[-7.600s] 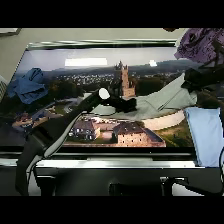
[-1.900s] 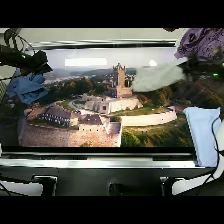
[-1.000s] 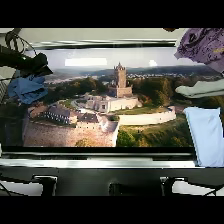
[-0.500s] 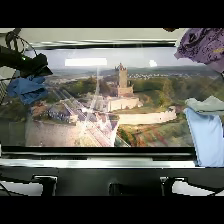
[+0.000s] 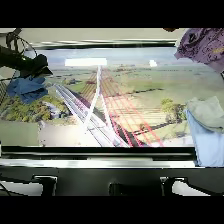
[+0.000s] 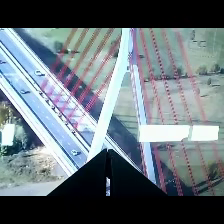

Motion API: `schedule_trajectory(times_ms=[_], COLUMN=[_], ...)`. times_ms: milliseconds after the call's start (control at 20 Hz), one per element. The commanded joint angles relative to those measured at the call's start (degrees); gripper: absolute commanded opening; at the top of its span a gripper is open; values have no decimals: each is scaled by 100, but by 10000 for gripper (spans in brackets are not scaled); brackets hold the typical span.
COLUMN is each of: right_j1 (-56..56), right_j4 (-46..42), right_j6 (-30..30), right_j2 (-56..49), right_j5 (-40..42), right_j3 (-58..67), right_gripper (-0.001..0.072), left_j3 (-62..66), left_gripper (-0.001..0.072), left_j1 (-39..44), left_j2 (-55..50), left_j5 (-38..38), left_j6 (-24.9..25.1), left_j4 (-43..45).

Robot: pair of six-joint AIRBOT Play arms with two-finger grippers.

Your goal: Fold the clothes and pants, and hang the long-sleeved shirts on hangers.

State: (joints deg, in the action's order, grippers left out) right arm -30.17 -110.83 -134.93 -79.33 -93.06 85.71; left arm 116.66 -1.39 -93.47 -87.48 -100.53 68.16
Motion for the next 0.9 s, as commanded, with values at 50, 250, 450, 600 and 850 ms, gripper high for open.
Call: schedule_trajectory(times_ms=[50,250,450,600,850], right_j1=[-2,-4,-4,-4,-4], right_j4=[-221,-529,-841,-901,-1093], right_j6=[125,258,345,407,404], right_j2=[225,251,249,249,249], right_j5=[337,472,544,557,715], right_j3=[-1143,-1711,-2035,-2328,-2723], right_gripper=[34,35,35,35,36], left_j3=[2,2,2,2,2], left_gripper=[15,15,15,15,15], left_j1=[7,7,7,7,7], left_j2=[4,4,4,4,4], left_j5=[-4,-4,-4,-2,-2], left_j6=[0,0,0,0,2], left_j4=[0,0,0,0,0])
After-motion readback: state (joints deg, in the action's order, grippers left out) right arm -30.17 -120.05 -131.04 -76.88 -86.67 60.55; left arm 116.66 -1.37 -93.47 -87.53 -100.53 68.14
